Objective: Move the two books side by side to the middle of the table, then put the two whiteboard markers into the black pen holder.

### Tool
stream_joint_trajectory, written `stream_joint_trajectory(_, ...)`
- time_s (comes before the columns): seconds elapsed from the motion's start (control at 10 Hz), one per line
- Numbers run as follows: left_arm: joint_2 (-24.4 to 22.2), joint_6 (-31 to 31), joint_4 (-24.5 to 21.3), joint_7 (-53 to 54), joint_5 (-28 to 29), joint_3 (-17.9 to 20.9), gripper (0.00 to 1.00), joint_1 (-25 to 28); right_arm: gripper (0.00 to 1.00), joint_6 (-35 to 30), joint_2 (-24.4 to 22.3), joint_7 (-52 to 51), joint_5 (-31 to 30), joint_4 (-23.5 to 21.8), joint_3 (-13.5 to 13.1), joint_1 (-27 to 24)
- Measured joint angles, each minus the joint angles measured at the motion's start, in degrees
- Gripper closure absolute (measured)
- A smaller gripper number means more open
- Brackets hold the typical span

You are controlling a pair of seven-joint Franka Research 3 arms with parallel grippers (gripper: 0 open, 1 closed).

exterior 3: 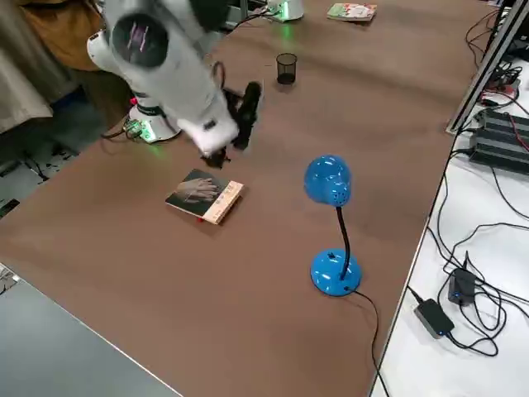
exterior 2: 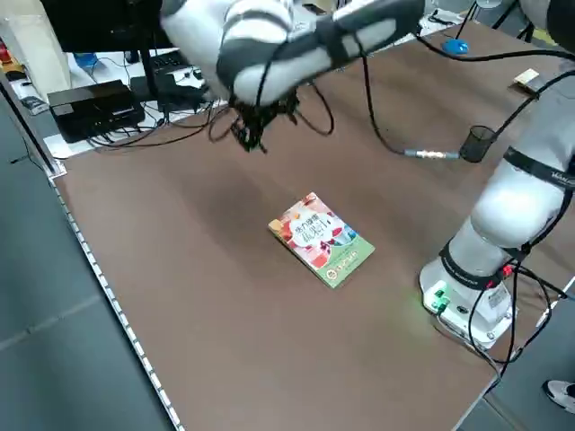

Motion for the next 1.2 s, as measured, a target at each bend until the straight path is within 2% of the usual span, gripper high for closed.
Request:
stream_joint_trajectory(0.2,8.3,0.8,0.2,12.2,-4.6,1.3,0.00,1.5,0.00,-1.4,7.9,-11.6,3.7,-0.5,0.0,-4.8)
stream_joint_trajectory(0.4,15.4,1.5,1.2,19.6,-9.0,1.4,0.00,2.6,0.00,-1.2,17.0,-22.8,8.5,-0.5,0.0,-7.8)
stream_joint_trajectory(0.6,21.0,1.4,4.0,24.9,-13.2,1.5,0.00,4.2,0.00,-0.8,24.1,-29.7,11.9,-0.2,0.0,-9.8)
stream_joint_trajectory(0.9,27.2,0.8,4.6,32.6,-17.6,1.5,0.00,6.7,0.00,-0.8,27.6,-30.9,16.3,0.2,0.1,-11.3)
stream_joint_trajectory(1.2,30.8,-3.1,5.1,34.8,-20.5,1.4,0.01,8.3,0.00,-0.8,31.1,-30.9,18.4,0.5,0.1,-12.4)
